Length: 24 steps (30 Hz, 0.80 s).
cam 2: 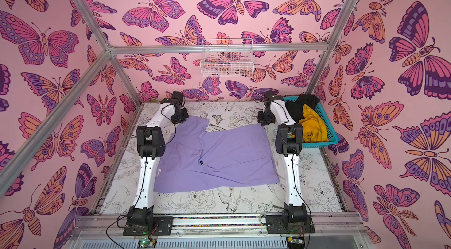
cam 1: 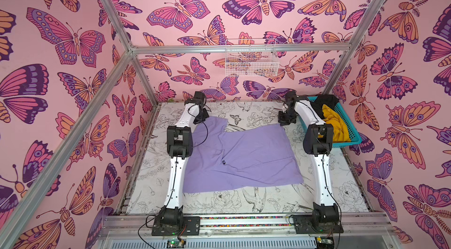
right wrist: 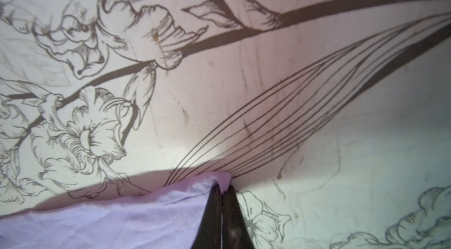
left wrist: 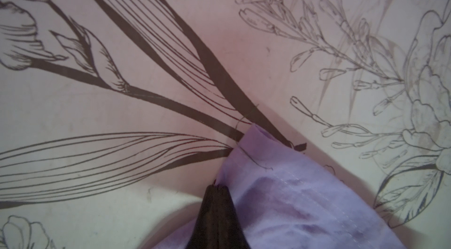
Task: Fold and stack t-shirts
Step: Fold the T-shirt.
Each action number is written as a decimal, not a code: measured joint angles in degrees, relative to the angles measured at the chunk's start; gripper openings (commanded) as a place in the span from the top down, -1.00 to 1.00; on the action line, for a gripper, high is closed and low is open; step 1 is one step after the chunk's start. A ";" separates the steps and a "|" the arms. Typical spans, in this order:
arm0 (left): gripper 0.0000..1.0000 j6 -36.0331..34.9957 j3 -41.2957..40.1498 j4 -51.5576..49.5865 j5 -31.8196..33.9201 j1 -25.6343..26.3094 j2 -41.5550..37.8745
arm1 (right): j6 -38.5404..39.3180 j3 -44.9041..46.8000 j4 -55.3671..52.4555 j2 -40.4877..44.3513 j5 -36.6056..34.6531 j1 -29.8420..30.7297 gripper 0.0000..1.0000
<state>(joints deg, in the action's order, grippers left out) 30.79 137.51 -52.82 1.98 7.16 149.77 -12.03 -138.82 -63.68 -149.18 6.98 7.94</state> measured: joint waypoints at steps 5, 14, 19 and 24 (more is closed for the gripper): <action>1.00 -0.15 -0.04 -0.02 0.00 0.00 -0.09 | 0.07 -0.02 0.00 -0.02 -0.07 0.02 1.00; 1.00 -0.13 -1.53 -3.06 1.36 0.50 -2.03 | 0.13 -0.02 0.17 0.09 -0.98 0.31 1.00; 1.00 -0.17 -2.08 -4.00 3.23 1.36 -4.96 | 0.48 0.04 0.33 0.24 -1.86 0.57 1.00; 1.00 -0.57 -2.10 -4.15 5.20 2.14 -9.20 | 1.44 1.38 0.94 1.60 -3.21 0.94 1.00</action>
<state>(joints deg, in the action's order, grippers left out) 30.22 135.41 -56.97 7.18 9.30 140.57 -10.59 -137.45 -62.74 -147.59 3.77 8.88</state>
